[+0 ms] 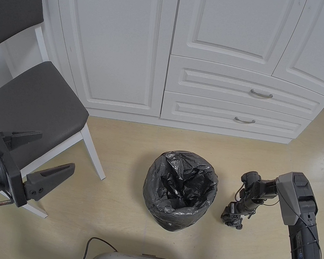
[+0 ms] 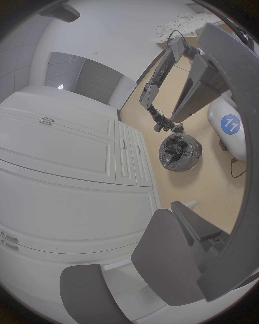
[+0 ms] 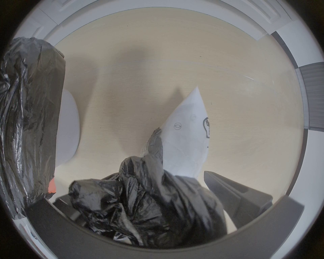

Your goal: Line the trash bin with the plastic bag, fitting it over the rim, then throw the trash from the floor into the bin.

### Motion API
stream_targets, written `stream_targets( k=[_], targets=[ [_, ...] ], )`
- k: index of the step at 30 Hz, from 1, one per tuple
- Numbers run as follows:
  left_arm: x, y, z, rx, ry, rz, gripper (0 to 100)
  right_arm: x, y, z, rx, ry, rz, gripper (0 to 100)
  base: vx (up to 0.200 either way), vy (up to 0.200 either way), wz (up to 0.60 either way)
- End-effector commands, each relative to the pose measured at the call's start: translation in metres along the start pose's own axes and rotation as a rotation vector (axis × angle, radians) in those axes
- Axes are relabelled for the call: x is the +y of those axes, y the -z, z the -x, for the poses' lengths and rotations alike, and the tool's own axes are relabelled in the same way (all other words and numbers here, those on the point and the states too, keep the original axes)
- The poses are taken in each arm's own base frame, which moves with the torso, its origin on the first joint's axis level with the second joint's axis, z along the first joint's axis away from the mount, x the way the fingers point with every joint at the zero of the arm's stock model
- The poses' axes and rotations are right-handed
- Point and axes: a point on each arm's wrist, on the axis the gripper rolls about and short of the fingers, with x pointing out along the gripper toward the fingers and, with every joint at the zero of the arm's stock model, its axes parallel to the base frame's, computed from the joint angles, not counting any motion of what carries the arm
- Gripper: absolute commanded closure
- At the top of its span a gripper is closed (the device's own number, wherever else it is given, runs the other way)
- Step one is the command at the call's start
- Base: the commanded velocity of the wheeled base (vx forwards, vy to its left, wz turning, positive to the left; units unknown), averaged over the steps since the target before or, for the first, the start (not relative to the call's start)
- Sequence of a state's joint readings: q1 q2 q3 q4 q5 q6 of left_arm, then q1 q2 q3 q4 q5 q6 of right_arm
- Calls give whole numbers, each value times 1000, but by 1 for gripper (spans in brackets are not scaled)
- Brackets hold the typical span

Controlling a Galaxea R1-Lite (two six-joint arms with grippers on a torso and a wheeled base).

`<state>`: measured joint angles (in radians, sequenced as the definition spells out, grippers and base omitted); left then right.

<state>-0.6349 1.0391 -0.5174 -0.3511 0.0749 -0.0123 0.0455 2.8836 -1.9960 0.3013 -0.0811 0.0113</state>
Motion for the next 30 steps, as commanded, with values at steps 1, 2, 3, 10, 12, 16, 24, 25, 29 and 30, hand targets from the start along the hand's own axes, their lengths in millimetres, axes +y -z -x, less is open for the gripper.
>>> stream_targets(
  k=[1, 2, 3, 10, 12, 16, 24, 25, 29, 30],
  targets=[
    [0, 1, -2, 7, 0, -1, 0, 1, 4, -7, 13, -15, -6, 0, 0, 0, 0],
    [0, 1, -2, 9, 0, 1, 0, 1, 4, -7, 14, -15, -9, 0, 0, 0, 0],
    [0, 1, -2, 7, 0, -1, 0, 1, 5, -8, 16, -17, -12, 0, 0, 0, 0],
    [0, 1, -2, 9, 0, -1, 0, 1, 5, -9, 16, -17, -12, 100, 0, 0, 0],
    [0, 1, -2, 9, 0, -1, 0, 1, 5, -9, 16, -16, -15, 100, 0, 0, 0],
    [0, 1, -1, 7, 0, 1, 0, -3, 5, -10, 16, -12, -42, 100, 0, 0, 0],
    [0, 1, -1, 4, -2, 1, 0, -8, -4, 3, -20, -2, -111, 100, 0, 0, 0],
    [0, 1, -1, 4, -2, 1, 0, -8, -4, 3, -20, -2, -111, 100, 0, 0, 0],
    [0, 1, 2, 1, -3, 1, 0, -22, -26, 57, -57, -9, -134, 100, 0, 0, 0],
    [0, 0, 2, 0, -3, 1, 0, -27, -29, 75, -45, -34, -139, 100, 0, 0, 0]
  ],
)
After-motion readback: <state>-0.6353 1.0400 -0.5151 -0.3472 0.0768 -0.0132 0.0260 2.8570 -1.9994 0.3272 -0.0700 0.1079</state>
